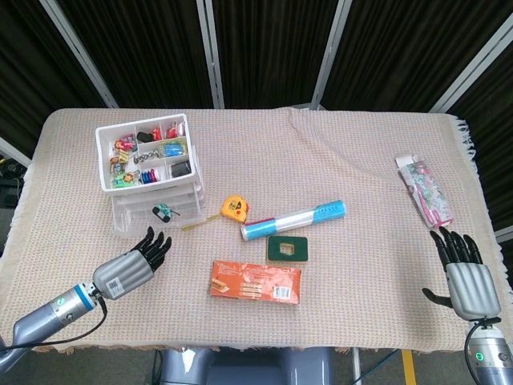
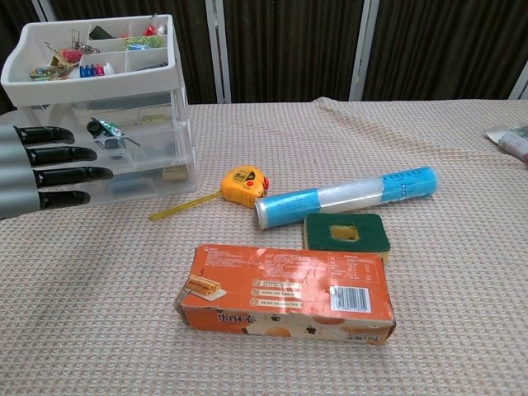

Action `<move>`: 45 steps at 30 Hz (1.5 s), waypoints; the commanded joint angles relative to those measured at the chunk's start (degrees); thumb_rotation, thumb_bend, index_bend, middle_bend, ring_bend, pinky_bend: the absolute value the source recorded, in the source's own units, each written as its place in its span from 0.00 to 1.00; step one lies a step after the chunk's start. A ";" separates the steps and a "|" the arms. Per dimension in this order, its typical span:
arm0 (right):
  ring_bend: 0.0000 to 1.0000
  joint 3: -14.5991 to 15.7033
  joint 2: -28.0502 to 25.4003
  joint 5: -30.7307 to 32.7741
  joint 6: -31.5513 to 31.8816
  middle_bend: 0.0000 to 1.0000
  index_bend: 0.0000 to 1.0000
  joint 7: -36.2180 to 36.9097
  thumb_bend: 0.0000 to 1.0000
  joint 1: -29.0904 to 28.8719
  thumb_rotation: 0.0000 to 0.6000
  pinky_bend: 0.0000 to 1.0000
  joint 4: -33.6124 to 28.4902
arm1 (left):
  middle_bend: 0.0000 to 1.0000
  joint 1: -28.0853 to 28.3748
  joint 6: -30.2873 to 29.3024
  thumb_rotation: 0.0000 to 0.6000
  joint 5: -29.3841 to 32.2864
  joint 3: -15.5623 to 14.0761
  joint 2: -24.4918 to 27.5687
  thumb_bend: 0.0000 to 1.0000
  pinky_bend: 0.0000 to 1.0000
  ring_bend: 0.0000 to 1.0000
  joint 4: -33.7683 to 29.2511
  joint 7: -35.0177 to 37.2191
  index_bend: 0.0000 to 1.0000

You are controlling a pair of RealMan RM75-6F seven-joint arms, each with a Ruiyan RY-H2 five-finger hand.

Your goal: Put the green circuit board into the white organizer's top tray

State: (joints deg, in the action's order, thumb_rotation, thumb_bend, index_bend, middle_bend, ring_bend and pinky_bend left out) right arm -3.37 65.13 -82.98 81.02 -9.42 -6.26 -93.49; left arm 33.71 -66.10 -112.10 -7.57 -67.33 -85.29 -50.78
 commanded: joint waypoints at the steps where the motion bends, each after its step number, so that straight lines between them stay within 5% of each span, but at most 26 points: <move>1: 0.00 0.02 0.01 -0.06 0.03 0.00 0.05 0.00 0.00 0.00 1.00 0.00 0.03 | 0.14 0.68 1.07 1.00 -2.10 -0.06 -0.24 1.00 0.21 0.16 0.62 -2.30 0.32; 17: 0.00 0.08 0.03 -0.40 0.24 0.00 0.05 0.11 0.00 0.04 1.00 0.00 0.21 | 0.14 0.63 3.26 1.00 -2.27 0.83 -0.85 1.00 0.21 0.16 -0.44 -3.52 0.32; 45: 0.00 0.12 0.08 -0.54 0.22 0.00 0.05 0.28 0.00 0.03 1.00 0.00 0.21 | 0.15 -0.94 5.82 1.00 7.93 6.10 -3.14 1.00 0.21 0.16 4.94 -2.37 0.31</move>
State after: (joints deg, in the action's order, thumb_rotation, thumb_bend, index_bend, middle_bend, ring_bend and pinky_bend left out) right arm -3.25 65.21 -83.51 81.23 -9.14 -6.23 -93.29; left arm 32.82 -60.31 -104.42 -1.63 -70.29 -80.52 -53.31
